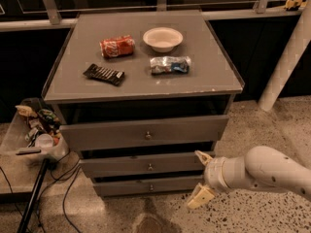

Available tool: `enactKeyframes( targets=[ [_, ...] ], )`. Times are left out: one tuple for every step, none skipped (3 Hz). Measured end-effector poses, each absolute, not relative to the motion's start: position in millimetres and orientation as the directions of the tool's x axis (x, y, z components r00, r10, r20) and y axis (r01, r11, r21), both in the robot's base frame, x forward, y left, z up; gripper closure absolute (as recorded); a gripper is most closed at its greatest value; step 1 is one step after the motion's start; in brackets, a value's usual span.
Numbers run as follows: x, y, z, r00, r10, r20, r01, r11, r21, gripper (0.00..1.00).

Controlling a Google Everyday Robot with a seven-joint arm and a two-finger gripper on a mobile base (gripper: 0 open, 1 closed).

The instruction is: Open middle drawer

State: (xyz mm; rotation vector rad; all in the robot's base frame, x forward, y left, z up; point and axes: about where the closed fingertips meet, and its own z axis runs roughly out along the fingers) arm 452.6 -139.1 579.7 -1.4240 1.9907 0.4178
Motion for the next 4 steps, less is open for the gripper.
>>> enactKeyframes(
  targets=[
    [470, -135, 567, -0.179, -0.732, -0.658, -0.930, 0.345, -0.131, 0.00],
    [489, -130, 547, -0.141, -0.737, -0.661, -0.936, 0.316, -0.153, 0.00],
    [506, -128, 529, -0.102, -0.726, -0.680, -0.942, 0.291, -0.169, 0.00],
    [522, -132, 512, -0.070, -0.707, -0.704, -0.947, 0.270, -0.177, 0.00]
  ],
)
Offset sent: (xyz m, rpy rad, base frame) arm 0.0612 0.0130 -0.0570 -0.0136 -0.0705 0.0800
